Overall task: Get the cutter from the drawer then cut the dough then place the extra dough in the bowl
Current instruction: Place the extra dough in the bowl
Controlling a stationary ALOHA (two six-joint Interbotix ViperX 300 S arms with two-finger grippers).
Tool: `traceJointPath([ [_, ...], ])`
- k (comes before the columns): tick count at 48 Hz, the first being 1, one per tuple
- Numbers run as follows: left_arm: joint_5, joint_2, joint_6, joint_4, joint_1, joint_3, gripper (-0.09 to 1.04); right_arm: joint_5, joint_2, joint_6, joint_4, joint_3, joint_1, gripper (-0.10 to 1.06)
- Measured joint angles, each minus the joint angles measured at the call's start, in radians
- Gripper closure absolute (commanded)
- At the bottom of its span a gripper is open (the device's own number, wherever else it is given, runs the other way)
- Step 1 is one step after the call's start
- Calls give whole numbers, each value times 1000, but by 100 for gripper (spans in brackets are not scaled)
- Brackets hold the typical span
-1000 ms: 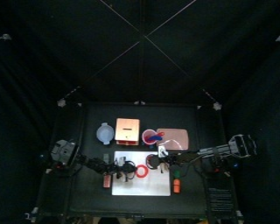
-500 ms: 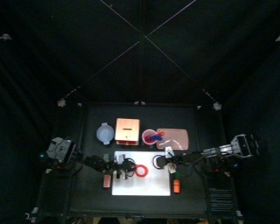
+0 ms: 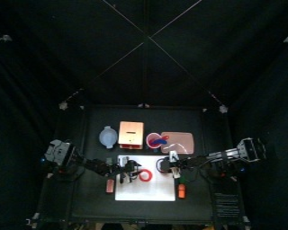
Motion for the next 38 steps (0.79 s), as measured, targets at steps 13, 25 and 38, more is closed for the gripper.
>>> traceJointPath([
  [13, 15, -5, 12, 12, 12, -8, 17, -2, -2, -2, 44, -21, 3, 12],
  [25, 175, 52, 18, 72, 54, -86, 17, -5, -29, 0, 69, -31, 14, 12],
  [38, 256, 72, 17, 104, 86, -109, 17, -63, -84, 0, 117, -32, 20, 12],
])
